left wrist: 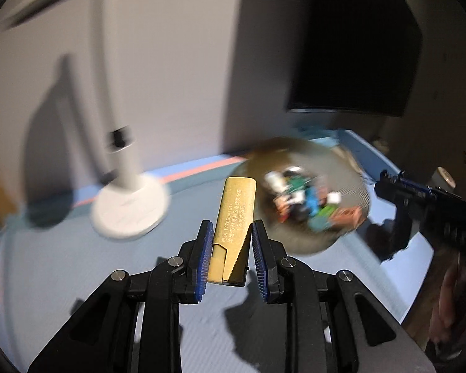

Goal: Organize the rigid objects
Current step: 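Lift and carry the lighter and dinosaur over the amber bowl, then open both tools to release the lighter and dinosaur into the bowl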

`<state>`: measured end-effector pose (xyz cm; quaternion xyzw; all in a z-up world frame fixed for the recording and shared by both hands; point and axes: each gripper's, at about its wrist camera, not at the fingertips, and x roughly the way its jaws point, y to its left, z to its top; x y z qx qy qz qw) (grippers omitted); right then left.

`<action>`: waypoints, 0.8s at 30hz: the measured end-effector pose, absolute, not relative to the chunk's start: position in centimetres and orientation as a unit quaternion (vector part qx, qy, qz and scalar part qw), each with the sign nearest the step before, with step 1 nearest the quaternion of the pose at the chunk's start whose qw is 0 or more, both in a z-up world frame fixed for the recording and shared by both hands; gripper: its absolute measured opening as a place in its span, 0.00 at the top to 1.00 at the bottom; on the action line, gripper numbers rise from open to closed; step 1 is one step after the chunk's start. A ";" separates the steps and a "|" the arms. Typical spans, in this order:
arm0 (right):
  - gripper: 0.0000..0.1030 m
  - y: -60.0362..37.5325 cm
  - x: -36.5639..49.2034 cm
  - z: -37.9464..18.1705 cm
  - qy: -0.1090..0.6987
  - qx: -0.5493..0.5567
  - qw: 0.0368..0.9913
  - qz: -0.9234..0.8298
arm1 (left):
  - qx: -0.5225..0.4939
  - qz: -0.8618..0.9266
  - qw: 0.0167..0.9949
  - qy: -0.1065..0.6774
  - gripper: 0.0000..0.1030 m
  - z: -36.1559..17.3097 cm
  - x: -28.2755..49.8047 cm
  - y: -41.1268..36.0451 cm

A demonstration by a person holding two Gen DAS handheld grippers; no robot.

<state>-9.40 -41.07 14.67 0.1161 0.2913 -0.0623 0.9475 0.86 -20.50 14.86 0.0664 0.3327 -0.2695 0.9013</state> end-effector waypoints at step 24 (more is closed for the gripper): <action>0.37 -49.6 -2.1 8.6 0.358 0.212 0.905 -0.089 | 0.070 -0.328 0.868 0.365 0.57 9.9 6.4 -30.6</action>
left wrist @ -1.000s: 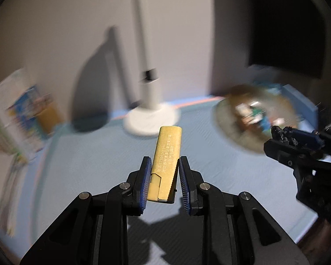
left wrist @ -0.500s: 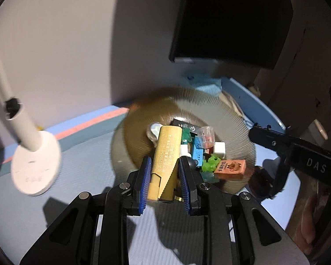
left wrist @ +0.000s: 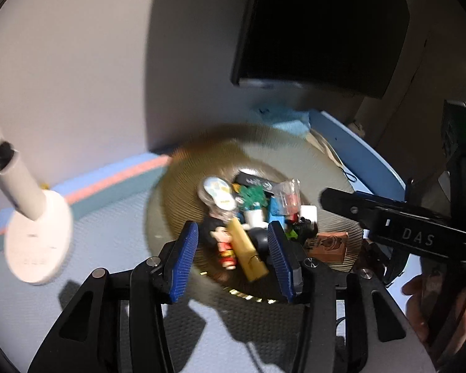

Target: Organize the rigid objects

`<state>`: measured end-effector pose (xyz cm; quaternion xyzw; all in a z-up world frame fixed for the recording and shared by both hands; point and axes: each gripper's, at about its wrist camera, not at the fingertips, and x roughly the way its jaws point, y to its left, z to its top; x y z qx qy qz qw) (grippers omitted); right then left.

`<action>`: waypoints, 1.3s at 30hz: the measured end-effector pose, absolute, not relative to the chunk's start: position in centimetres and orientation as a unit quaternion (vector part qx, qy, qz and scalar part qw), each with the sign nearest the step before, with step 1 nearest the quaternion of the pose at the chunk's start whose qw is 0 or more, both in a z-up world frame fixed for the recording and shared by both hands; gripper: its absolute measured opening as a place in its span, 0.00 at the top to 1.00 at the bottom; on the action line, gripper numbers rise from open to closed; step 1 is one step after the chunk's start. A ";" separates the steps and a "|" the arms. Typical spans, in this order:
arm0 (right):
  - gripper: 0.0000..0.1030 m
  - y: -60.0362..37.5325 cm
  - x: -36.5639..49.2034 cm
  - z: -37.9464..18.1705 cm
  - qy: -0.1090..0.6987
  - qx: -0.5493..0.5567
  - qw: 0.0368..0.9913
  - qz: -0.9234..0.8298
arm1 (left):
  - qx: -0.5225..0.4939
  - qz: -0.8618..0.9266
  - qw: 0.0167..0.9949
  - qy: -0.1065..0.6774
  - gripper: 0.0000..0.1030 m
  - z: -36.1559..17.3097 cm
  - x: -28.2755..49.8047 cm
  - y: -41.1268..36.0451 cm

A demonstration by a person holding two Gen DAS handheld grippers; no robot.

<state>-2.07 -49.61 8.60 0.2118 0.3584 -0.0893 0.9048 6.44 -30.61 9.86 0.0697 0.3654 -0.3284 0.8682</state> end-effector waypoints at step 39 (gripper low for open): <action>0.36 -21.9 -5.0 1.4 0.361 0.028 0.932 0.014 | 0.005 -0.030 0.930 0.368 0.14 1.7 -2.3 -1.7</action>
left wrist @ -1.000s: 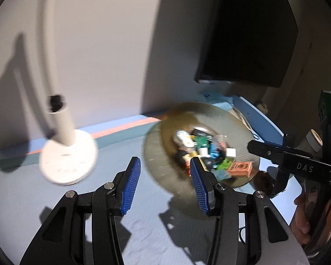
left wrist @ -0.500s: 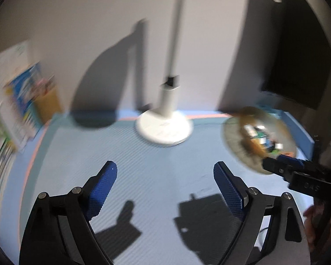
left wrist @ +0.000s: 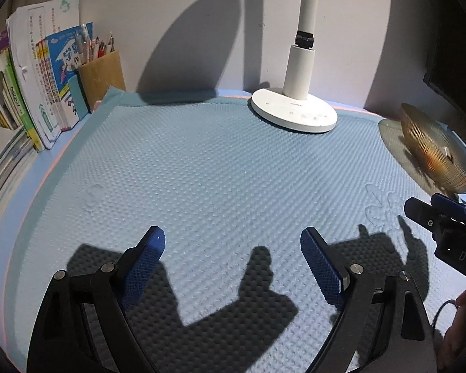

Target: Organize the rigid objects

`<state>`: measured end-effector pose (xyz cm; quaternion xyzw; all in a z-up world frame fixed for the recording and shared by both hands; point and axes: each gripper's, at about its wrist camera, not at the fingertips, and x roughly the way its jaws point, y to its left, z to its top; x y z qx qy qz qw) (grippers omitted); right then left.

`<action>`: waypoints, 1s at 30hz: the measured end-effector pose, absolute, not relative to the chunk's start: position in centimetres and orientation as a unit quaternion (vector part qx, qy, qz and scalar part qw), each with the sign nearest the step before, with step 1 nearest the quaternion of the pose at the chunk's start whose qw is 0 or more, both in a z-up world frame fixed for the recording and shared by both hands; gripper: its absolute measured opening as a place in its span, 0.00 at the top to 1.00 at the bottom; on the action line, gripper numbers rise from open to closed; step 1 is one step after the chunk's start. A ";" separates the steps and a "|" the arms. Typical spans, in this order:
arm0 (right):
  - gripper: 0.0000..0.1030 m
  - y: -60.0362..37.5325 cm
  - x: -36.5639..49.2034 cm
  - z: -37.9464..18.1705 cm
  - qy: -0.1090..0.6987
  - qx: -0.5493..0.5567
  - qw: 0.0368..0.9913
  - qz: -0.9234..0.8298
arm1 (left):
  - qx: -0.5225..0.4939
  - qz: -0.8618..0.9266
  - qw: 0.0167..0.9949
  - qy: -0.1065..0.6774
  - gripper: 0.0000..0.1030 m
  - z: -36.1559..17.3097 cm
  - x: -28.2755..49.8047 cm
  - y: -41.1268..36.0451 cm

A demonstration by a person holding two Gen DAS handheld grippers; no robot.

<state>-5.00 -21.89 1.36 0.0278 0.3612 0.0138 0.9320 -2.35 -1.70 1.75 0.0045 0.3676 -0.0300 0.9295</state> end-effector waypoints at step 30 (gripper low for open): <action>0.27 -22.0 -4.7 -0.9 0.365 0.028 0.931 0.006 | -0.004 -0.040 0.922 0.386 0.14 0.3 -2.5 -1.4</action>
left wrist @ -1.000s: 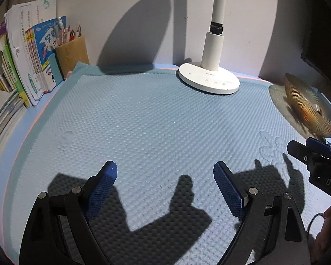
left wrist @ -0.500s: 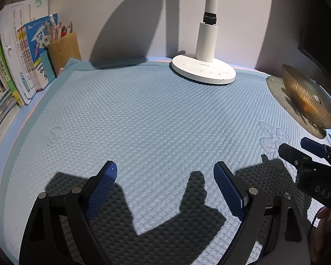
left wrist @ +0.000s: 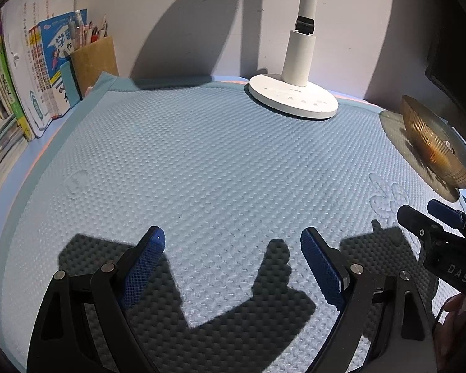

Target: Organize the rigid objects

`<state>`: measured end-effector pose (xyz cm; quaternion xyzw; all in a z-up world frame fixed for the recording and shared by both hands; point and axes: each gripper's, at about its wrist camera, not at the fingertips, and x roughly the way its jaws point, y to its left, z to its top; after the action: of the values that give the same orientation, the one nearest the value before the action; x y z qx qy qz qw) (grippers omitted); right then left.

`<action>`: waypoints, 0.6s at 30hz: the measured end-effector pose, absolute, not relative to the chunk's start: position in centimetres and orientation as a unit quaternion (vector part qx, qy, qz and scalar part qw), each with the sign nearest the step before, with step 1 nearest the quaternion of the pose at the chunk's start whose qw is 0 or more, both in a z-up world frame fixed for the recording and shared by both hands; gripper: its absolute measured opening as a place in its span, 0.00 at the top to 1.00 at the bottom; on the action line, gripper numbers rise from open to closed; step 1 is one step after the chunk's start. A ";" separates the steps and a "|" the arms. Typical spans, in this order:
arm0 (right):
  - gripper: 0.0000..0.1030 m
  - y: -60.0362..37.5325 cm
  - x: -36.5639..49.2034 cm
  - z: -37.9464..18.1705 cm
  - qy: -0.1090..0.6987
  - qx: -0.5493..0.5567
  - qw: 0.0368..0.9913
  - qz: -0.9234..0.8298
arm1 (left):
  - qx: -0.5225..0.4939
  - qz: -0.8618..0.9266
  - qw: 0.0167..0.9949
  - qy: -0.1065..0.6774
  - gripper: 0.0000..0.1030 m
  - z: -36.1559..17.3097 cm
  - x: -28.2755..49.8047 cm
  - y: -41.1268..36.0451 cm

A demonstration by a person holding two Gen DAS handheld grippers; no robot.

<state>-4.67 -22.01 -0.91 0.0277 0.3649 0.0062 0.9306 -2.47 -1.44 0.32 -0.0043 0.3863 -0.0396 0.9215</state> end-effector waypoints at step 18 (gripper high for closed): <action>0.23 -21.9 -4.6 -0.9 0.366 0.031 0.930 0.002 | -0.009 -0.039 0.919 0.392 0.14 0.2 -2.3 -1.3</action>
<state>-4.64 -21.87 -0.92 0.0312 0.3659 0.0015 0.9301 -2.26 -1.29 0.21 -0.0091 0.3922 -0.0389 0.9190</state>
